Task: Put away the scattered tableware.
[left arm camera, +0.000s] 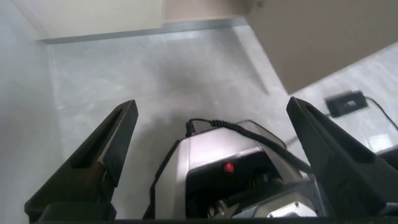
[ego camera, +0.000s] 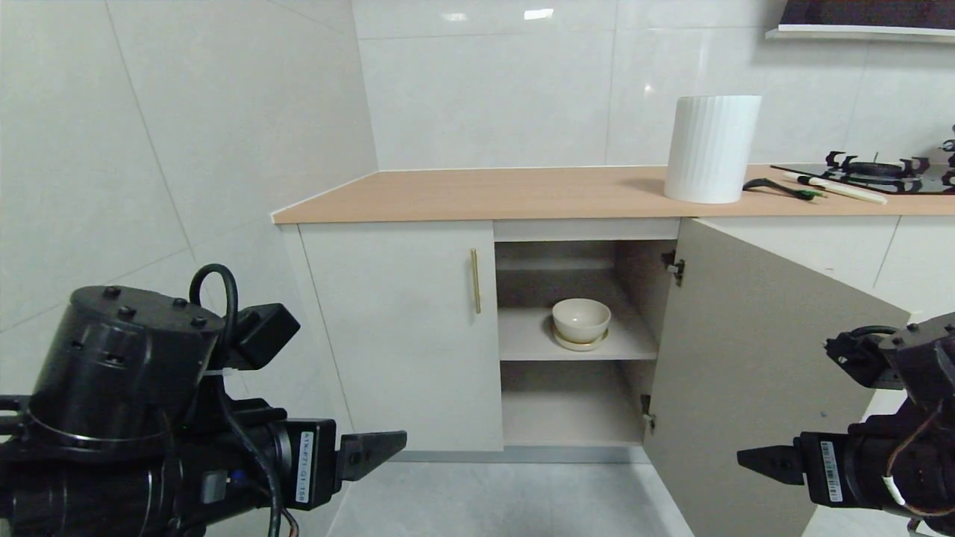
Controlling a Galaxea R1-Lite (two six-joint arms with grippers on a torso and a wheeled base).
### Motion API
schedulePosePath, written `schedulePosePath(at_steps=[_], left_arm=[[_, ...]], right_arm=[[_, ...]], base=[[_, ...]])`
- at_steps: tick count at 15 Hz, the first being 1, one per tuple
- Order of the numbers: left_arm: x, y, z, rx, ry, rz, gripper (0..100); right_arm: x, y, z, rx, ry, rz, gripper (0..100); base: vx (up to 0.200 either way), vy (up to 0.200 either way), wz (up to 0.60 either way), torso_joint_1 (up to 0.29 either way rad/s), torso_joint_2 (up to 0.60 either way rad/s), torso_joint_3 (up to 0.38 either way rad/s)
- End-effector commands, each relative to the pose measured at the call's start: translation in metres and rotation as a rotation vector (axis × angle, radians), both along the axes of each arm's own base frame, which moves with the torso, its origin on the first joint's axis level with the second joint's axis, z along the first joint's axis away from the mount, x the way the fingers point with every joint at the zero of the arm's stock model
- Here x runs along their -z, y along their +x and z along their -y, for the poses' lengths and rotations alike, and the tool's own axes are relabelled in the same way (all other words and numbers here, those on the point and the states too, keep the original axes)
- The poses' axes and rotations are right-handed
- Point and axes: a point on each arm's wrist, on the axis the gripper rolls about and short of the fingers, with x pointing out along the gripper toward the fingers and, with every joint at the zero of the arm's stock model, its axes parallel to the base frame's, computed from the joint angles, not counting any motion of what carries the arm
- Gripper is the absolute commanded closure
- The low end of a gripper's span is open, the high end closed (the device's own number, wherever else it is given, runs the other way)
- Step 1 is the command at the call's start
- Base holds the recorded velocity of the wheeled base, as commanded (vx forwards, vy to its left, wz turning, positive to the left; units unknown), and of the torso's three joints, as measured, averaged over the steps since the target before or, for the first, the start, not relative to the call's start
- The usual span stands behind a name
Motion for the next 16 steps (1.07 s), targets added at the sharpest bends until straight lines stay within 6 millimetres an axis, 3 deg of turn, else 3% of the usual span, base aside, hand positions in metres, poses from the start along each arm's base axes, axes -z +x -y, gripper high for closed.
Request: schedulePosePath(at_steps=[1, 7, 12, 16], left_arm=[[0.001, 0.000, 0.000, 0.000, 0.001, -0.002, 0], [0.000, 0.000, 0.000, 0.000, 0.000, -0.001, 0], [0.001, 0.001, 0.000, 0.000, 0.003, -0.004, 0], [0.001, 0.000, 0.000, 0.000, 0.001, -0.002, 0]], right_arm=[[-0.001, 0.002, 0.006, 0.014, -0.018, 0.005, 0], [-0.003, 0.003, 0.021, 0.046, -0.077, -0.020, 0], [-0.005, 0.012, 0.057, 0.149, -0.170, -0.015, 0], [-0.002, 0.032, 0.070, 0.236, -0.161, -0.004, 0]], base=[[0.000, -0.200, 0.00, 0.002, 0.00, 0.002], [0.000, -0.200, 0.00, 0.002, 0.00, 0.002], [0.000, 0.000, 0.00, 0.000, 0.00, 0.000], [0.000, 0.000, 0.00, 0.000, 0.00, 0.000]])
